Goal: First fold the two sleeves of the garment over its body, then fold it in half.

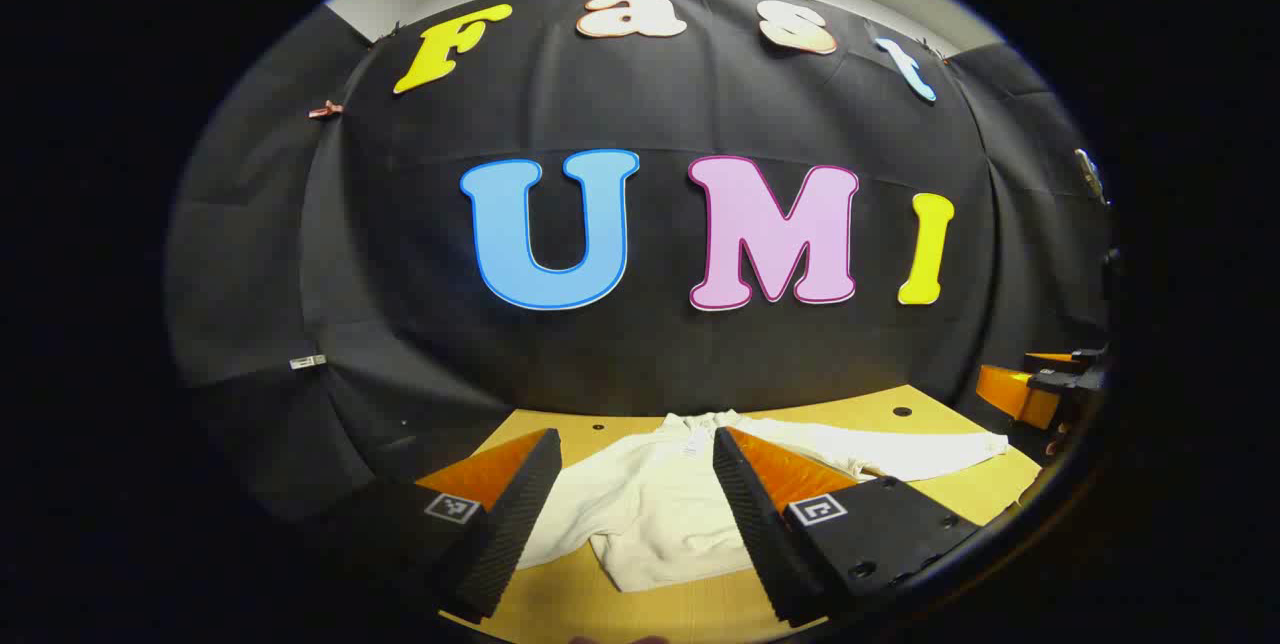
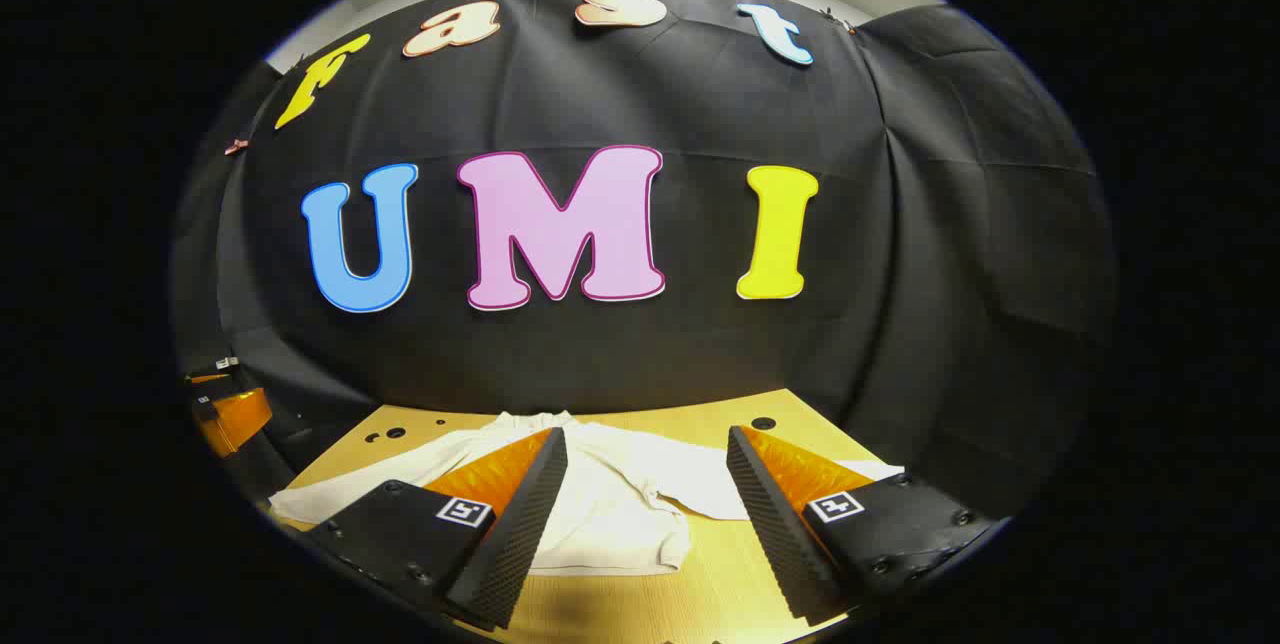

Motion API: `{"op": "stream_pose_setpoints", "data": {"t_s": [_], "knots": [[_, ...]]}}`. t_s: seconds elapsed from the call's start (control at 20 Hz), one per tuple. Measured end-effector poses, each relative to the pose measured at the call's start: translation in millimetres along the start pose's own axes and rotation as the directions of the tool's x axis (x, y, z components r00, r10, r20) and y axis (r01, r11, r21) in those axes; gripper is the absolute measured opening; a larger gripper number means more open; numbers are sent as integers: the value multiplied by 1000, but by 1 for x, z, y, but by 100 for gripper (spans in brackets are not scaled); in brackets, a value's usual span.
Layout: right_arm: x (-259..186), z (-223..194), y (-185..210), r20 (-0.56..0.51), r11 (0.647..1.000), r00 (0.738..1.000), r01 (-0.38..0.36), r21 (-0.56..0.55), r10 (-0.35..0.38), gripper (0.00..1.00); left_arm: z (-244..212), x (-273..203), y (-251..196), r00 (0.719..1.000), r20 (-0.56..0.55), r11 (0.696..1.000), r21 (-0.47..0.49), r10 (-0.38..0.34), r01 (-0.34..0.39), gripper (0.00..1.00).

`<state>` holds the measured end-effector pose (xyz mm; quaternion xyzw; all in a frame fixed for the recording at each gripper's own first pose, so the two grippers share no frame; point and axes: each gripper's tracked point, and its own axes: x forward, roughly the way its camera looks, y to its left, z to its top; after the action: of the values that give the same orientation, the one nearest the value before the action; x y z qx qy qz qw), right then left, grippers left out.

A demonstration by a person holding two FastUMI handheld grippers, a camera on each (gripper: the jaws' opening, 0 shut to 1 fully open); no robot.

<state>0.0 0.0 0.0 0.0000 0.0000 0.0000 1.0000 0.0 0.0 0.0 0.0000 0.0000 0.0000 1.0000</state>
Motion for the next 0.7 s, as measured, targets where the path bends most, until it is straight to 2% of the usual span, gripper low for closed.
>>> {"op": "stream_pose_setpoints", "data": {"t_s": [0.05,0.1,0.7], "knots": [[1,-1,0,-2,1000,1000,-2,-2,2,98,-2,0,0,1000,-5,1000,-5,2,-2,92],[0,-3,-1,-10,1000,1000,-1,-1,1,98,-6,1,0,1000,-14,1000,-6,2,-2,96],[4,-22,-15,-73,1000,997,16,5,-15,98,-17,-3,-21,998,-39,999,27,-42,43,96]]}}
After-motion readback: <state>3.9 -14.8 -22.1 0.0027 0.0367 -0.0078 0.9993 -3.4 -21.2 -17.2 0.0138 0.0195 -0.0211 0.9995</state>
